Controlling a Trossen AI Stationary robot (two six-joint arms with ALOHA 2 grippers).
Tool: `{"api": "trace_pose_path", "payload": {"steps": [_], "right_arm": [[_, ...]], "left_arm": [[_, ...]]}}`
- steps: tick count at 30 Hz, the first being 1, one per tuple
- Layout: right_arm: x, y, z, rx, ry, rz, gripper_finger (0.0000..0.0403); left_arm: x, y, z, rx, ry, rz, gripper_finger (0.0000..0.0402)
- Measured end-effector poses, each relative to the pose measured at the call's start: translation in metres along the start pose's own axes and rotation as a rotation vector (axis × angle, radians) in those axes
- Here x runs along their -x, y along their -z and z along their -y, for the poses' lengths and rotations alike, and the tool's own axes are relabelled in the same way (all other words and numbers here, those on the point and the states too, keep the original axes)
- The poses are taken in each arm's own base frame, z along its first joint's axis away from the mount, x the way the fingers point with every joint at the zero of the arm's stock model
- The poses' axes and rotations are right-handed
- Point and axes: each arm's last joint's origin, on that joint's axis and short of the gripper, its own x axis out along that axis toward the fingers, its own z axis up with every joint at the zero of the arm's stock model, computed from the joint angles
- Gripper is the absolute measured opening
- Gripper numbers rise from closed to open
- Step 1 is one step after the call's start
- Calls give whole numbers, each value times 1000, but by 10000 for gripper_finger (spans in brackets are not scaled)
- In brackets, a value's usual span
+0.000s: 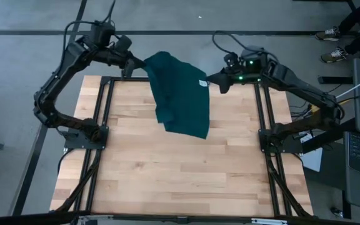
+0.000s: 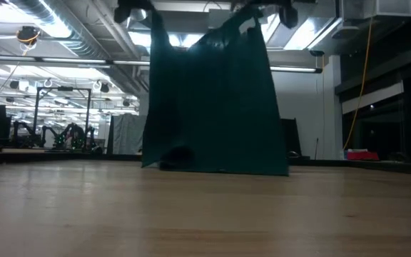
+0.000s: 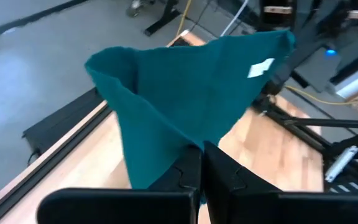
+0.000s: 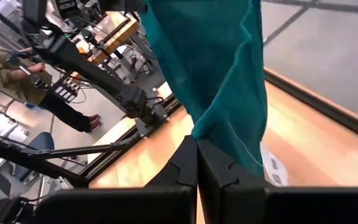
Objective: Fold microfiber towels
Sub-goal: Fold the black towel on the table
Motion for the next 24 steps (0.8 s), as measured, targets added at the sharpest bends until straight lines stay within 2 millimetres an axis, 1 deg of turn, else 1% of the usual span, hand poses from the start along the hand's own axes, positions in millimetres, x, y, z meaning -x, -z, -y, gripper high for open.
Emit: {"api": "trace_pose_path", "payload": {"steps": [4, 8, 15, 17, 19, 24], "right_arm": [[12, -11, -16, 56, -24, 26, 0], [23, -17, -31, 100, -30, 48, 0], [37, -16, -55, 142, -43, 28, 0], [45, -18, -62, 166, -51, 41, 0], [58, -24, -73, 193, -86, 87, 0], [98, -40, -99, 265, -186, 205, 0]], "left_arm": [[8, -8, 20, -24, 44, 33, 2], [16, -12, 40, -52, 63, 55, 2], [28, -15, 75, -84, 154, 75, 2], [36, -16, 86, -109, 189, 98, 2], [48, -20, 97, -122, 225, 138, 2], [88, -27, 123, -195, 309, 263, 2]]}}
